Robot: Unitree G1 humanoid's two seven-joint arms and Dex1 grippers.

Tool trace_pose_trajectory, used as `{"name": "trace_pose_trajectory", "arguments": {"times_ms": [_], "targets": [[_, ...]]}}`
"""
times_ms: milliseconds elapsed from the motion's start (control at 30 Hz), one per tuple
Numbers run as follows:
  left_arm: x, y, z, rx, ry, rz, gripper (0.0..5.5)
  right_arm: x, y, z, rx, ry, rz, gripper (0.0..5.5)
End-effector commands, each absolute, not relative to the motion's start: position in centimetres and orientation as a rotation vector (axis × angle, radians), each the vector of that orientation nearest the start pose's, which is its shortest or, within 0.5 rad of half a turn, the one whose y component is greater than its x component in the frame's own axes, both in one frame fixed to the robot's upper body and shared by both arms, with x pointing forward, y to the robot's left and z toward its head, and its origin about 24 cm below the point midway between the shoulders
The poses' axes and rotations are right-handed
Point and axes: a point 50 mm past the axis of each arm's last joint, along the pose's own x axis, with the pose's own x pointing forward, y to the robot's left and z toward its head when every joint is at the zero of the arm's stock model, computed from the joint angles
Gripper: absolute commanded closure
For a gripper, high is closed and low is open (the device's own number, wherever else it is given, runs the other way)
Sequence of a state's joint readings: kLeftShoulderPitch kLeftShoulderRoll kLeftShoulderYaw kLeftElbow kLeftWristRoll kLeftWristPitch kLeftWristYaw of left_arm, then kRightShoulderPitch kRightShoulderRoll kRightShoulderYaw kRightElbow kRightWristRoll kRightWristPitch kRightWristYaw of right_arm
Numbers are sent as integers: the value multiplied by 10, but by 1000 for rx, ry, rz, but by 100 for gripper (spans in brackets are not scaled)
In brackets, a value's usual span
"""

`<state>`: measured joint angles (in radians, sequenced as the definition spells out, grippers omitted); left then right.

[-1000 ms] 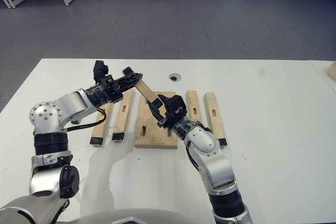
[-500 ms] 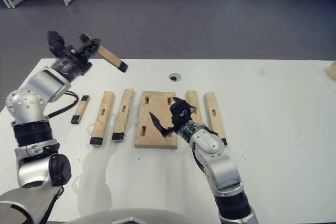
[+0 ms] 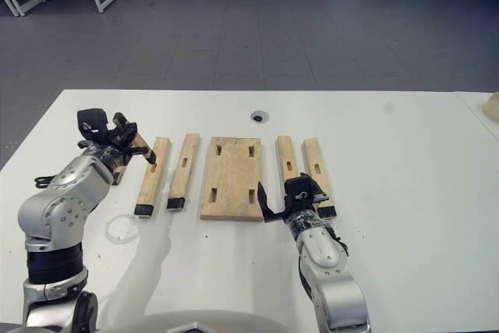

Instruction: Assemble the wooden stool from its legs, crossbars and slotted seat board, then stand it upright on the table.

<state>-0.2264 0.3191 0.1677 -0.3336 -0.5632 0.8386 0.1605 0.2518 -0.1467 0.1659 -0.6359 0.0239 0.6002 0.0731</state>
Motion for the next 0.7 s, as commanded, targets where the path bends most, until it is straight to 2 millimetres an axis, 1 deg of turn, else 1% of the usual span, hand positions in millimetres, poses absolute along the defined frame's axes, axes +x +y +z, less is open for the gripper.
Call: {"name": "trace_pose_trajectory", "arguments": {"times_ms": [33,167,267,433,567,700], "targets": [[278,201,108,-97,276,-2,508,197,-135,76,-95,225,194,0],[286,201,102,-75,261,-4,508,199,-134,76,-96,220,203,0],[289,200,100,-73,252,-2,508,200,-135,77,-100,221,208,0],[285,198,89,-98,277,8,508,200,-137,77,-105,222,208,0],[282,197,88,-100,280,10,508,199,-138,77,-104,226,203,0],[277,203,78,-88,317,29,508,198,-138,77,-102,228,199,0]]}}
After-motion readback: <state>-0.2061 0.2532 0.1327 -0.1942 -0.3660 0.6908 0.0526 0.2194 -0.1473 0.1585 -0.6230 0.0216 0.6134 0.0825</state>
